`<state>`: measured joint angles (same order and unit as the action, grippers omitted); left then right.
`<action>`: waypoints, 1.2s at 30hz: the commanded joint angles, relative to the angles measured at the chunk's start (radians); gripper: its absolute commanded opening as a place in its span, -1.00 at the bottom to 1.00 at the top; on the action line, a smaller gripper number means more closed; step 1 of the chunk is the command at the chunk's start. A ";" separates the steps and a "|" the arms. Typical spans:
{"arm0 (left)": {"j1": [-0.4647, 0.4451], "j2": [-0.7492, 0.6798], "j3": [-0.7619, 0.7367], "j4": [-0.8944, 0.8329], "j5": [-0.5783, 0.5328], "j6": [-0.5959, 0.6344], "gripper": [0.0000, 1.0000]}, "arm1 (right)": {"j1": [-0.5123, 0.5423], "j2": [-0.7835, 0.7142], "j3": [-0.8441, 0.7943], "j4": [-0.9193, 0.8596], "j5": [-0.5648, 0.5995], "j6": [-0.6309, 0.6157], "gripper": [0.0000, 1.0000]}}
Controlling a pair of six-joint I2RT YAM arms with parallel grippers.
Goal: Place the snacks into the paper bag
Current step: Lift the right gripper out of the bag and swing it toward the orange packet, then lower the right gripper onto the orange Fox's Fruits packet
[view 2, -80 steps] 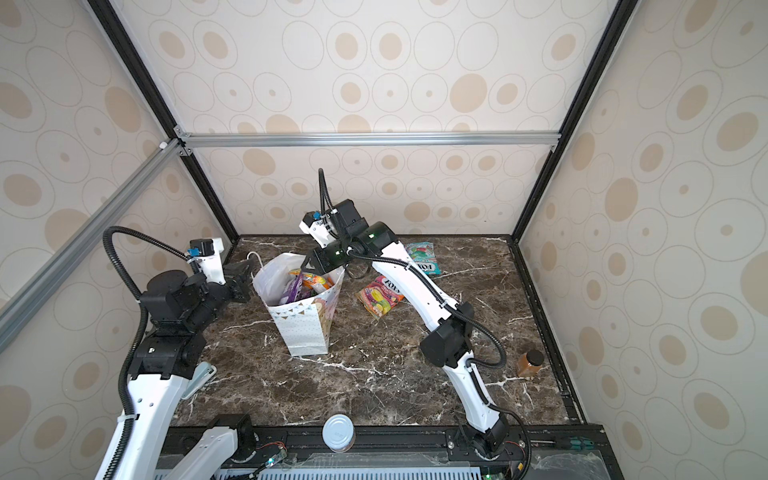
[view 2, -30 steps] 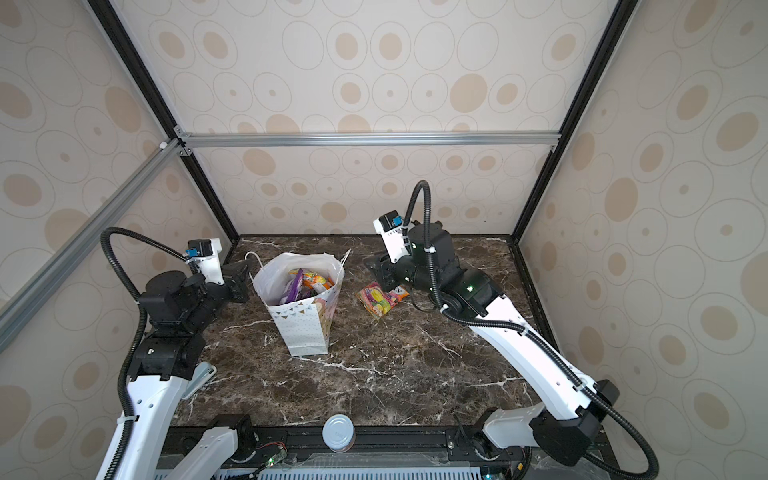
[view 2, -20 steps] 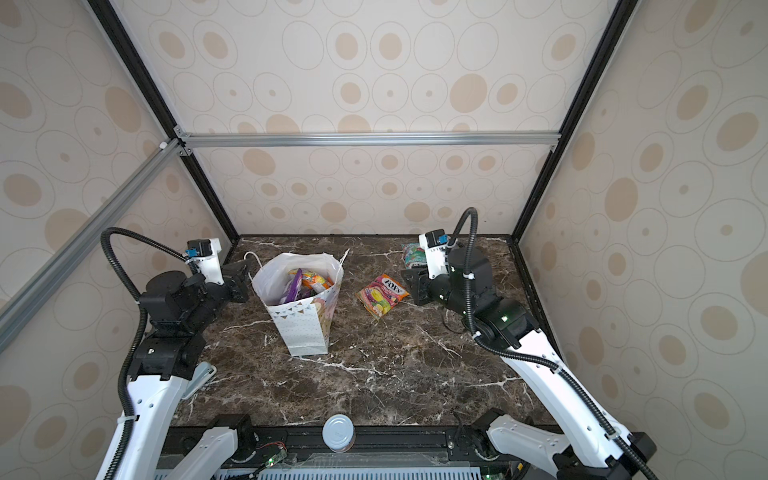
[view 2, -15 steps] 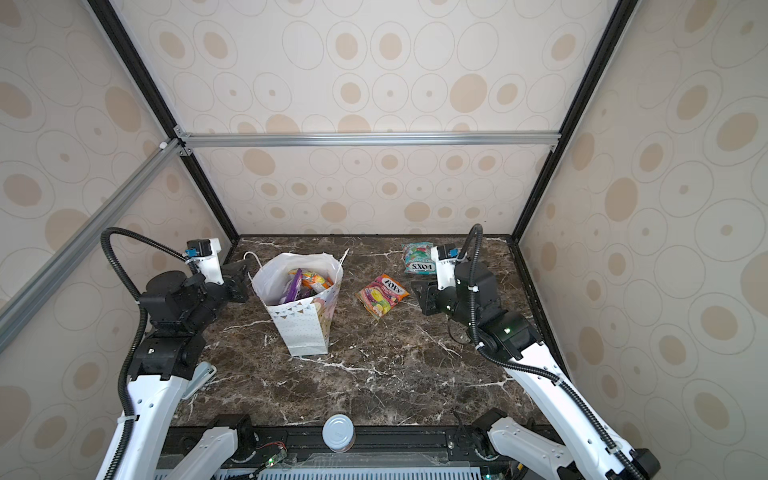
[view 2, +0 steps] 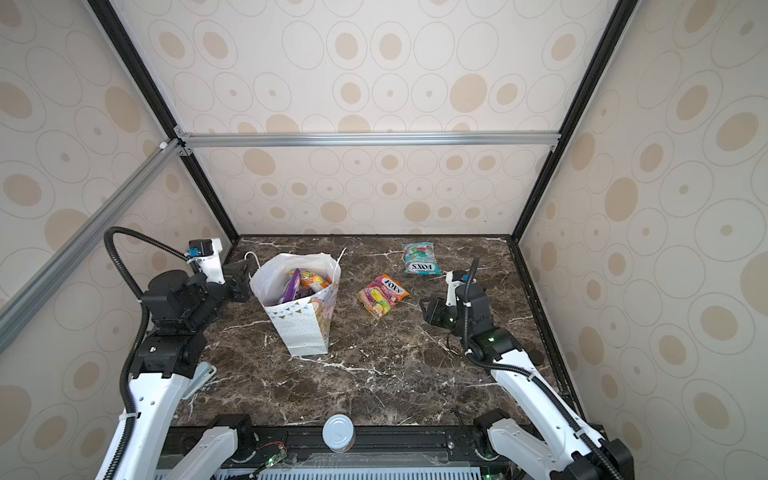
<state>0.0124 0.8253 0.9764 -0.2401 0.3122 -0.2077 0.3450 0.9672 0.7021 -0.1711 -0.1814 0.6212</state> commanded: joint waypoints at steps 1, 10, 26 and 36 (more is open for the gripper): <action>0.008 -0.002 0.013 0.059 0.022 0.013 -1.00 | -0.009 -0.007 -0.039 0.089 -0.009 0.063 -0.11; 0.007 -0.025 0.011 0.058 0.007 0.019 -1.00 | -0.044 0.073 -0.124 0.228 -0.036 0.143 -0.10; 0.008 -0.020 0.015 0.054 0.022 0.019 -1.00 | -0.061 0.486 -0.097 0.633 -0.175 0.310 0.01; 0.007 -0.014 0.015 0.057 0.035 0.015 -1.00 | -0.060 0.667 0.002 0.717 -0.171 0.316 0.05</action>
<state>0.0135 0.8200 0.9737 -0.2405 0.3283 -0.2077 0.2867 1.6089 0.6662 0.4828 -0.3443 0.9180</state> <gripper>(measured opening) 0.048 0.525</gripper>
